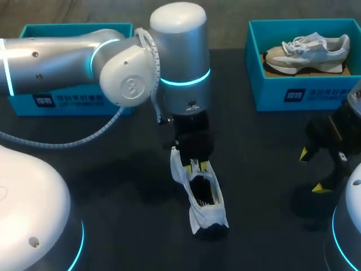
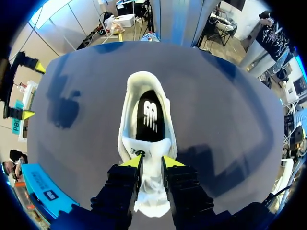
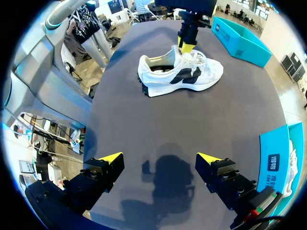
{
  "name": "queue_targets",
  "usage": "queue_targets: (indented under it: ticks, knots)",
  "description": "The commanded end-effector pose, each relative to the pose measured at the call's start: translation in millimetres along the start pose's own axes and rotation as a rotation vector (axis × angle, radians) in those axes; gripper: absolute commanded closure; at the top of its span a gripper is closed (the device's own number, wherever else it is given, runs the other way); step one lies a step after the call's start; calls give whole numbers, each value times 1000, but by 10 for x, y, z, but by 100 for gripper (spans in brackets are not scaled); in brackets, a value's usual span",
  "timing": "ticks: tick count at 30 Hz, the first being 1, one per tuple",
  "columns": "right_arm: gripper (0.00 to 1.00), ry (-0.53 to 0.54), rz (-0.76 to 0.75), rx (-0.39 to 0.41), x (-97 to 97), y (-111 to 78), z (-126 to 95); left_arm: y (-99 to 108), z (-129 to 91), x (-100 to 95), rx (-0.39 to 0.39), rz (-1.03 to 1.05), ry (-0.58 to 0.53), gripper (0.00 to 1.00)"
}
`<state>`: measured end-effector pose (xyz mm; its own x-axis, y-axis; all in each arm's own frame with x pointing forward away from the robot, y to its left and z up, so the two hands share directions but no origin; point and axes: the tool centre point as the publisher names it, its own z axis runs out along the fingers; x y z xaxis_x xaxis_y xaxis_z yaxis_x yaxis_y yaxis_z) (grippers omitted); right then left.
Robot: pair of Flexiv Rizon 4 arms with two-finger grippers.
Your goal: Take the shoe out of the shoebox, open the shoe tongue, remove and reinsert the insole, then place the shoe into the shoebox
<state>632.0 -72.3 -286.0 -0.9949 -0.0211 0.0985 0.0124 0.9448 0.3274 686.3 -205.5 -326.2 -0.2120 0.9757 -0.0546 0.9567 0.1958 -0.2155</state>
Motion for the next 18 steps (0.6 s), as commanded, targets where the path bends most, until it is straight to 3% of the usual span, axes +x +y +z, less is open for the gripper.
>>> queue_targets:
  ticks: [1,11,18]
  knots:
    - [0,-3,0,1,12,-5,10,4,139,-56,19,6,6,75]
    - [0,-3,0,1,12,-5,10,-38,-49,-56,-23,2,-16,73]
    - [0,-3,0,1,12,-5,10,-43,158,-94,14,-4,6,74]
